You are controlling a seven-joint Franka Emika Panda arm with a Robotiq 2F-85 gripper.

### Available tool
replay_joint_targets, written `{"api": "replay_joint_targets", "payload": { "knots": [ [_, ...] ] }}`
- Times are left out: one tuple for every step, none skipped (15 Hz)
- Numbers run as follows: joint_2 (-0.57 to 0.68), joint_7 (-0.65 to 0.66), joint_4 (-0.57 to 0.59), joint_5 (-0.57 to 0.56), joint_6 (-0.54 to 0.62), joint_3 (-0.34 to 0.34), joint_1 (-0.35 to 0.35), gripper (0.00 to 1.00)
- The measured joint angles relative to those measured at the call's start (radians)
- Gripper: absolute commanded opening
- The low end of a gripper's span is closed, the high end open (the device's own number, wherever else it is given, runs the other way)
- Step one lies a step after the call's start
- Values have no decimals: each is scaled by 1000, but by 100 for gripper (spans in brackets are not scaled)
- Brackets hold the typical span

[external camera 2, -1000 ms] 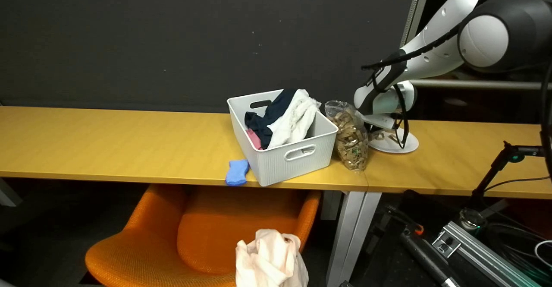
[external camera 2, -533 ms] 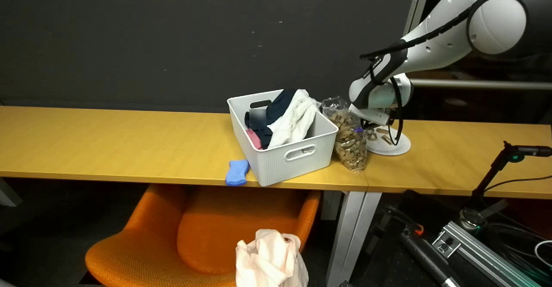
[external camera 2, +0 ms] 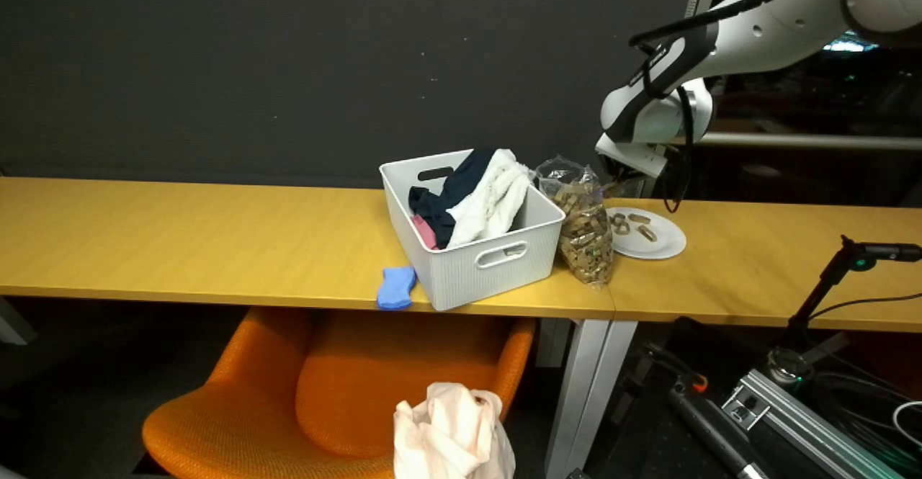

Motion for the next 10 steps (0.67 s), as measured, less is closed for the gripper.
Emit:
{"api": "replay_joint_targets", "payload": {
  "knots": [
    [-27, -1, -10, 0, -3, -7, 1, 1],
    [-54, -2, -18, -1, -8, -13, 1, 1],
    [-85, -5, -28, -2, -16, -17, 2, 1],
    [-118, -9, -39, -2, -24, -19, 4, 1],
    [-153, -17, -49, -2, -33, -19, 6, 1],
    [-190, -24, -60, -2, -40, -18, 12, 1],
    [-227, -32, -72, -2, -51, -17, 21, 1],
    [-261, -40, -84, -3, -59, -14, 31, 1],
    [-296, -47, -97, -3, -68, -8, 44, 1],
    [-326, -55, -110, -3, -74, 0, 58, 1]
  ]
}}
